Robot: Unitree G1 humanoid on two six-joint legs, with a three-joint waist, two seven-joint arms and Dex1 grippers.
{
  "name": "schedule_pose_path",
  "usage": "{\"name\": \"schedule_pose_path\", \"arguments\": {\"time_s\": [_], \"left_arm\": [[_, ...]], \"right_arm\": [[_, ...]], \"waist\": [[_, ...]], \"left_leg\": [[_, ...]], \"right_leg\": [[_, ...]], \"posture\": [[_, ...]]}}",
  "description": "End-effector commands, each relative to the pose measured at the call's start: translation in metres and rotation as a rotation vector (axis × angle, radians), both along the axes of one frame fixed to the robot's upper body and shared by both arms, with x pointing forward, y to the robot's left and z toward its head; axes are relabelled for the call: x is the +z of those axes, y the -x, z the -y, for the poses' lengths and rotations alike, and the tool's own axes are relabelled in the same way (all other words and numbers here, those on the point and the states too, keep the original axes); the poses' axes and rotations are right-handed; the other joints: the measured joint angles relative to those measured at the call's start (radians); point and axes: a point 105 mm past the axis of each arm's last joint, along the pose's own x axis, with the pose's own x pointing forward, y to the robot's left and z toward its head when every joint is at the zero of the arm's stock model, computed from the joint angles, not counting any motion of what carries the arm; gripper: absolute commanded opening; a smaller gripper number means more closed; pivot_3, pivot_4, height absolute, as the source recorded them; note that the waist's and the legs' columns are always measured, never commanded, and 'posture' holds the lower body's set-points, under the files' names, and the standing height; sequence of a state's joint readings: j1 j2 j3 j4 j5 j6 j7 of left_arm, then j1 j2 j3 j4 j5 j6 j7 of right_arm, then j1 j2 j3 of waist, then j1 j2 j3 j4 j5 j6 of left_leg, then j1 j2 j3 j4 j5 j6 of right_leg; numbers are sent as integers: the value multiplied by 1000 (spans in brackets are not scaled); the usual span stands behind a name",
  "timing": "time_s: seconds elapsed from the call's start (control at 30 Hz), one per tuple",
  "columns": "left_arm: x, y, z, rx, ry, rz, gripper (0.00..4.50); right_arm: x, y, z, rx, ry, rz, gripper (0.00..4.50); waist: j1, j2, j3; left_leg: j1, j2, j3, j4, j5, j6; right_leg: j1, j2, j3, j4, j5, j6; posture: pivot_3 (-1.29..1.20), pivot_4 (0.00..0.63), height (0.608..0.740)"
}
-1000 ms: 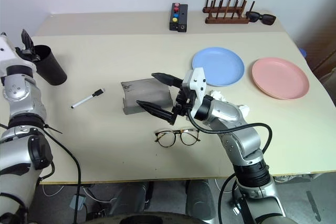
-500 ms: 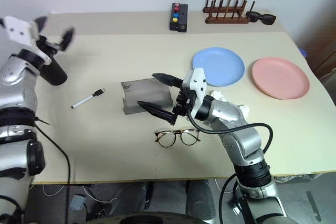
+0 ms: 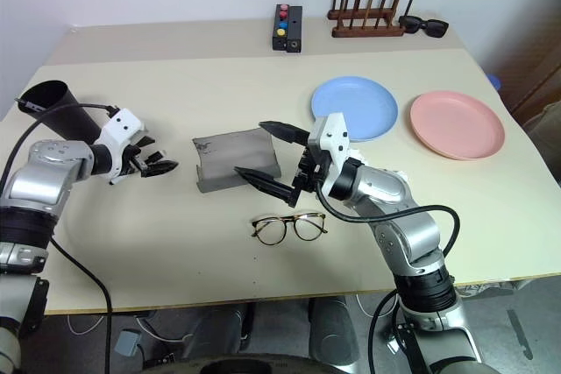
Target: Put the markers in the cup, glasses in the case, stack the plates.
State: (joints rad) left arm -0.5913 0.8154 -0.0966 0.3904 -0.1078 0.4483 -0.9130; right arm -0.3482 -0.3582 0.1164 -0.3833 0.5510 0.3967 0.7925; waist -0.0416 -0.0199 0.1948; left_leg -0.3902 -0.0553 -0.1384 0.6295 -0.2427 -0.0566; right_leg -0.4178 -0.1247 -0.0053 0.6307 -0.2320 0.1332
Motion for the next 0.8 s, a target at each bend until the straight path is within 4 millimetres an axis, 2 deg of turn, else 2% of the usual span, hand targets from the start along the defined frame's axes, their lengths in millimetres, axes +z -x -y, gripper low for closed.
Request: {"name": "schedule_pose_path", "arguments": {"time_s": [0.03, 0.07, 0.17, 0.2, 0.4, 0.53, 0.6, 0.7, 0.8], "left_arm": [[-5, 4, -7, 16, -28, -41, 4436], [-8, 6, -8, 16, -39, -61, 4436], [-15, 10, -13, 20, -64, -98, 3595], [-16, 11, -13, 20, -63, -107, 3179], [-13, 15, -21, 37, -50, -119, 31], [0, 11, -29, 52, -94, -34, 31], [14, 3, -29, 64, -84, 52, 31], [59, -10, -18, 68, 25, 278, 31], [108, -18, -19, 111, 96, 537, 31]], "right_arm": [[4, 5, -2, 11, -11, 29, 4500], [4, 5, -2, 13, -8, 29, 4500], [5, 6, -1, 15, -3, 32, 4500], [5, 5, -1, 16, -1, 33, 4500], [5, 5, -1, 23, 4, 33, 4500], [4, 5, -2, 26, 4, 30, 4500], [4, 5, -2, 27, 4, 28, 4500], [3, 6, -3, 27, 4, 27, 4500], [3, 5, -3, 26, 3, 27, 4500]], "waist": [[0, 0, 0], [-1, 0, 0], [-2, 0, 0], [-2, 0, 0], [-3, 0, 0], [-3, 0, 0], [0, 0, 0], [3, 0, 0], [18, -1, 0]], "left_leg": [[0, 0, 0, 0, 0, 0], [0, 0, 0, 0, 0, 0], [0, 0, 0, 0, 0, 0], [0, 0, 1, 0, 0, 0], [1, 2, 1, 0, 0, 0], [1, 2, 1, 0, 0, 0], [1, 2, 1, 0, 0, 0], [0, 2, 1, 1, 0, 0], [-1, 2, 0, 1, 0, -1]], "right_leg": [[0, 0, 0, 0, 0, 0], [0, 0, 0, 0, 0, 0], [0, 0, 0, 0, 0, 0], [0, 0, 1, 0, 0, 0], [0, 2, 1, 0, 1, -2], [-1, 3, 1, 0, 2, -3], [-1, 3, 2, 0, 2, -3], [-2, 3, 2, 0, 2, -3], [-2, 3, 2, 0, 2, -3]], "posture": [[0, 150, 734], [0, 150, 734], [0, 150, 734], [0, 150, 734], [0, 150, 734], [0, 150, 734], [0, 150, 734], [0, 150, 734], [0, 150, 734]]}}
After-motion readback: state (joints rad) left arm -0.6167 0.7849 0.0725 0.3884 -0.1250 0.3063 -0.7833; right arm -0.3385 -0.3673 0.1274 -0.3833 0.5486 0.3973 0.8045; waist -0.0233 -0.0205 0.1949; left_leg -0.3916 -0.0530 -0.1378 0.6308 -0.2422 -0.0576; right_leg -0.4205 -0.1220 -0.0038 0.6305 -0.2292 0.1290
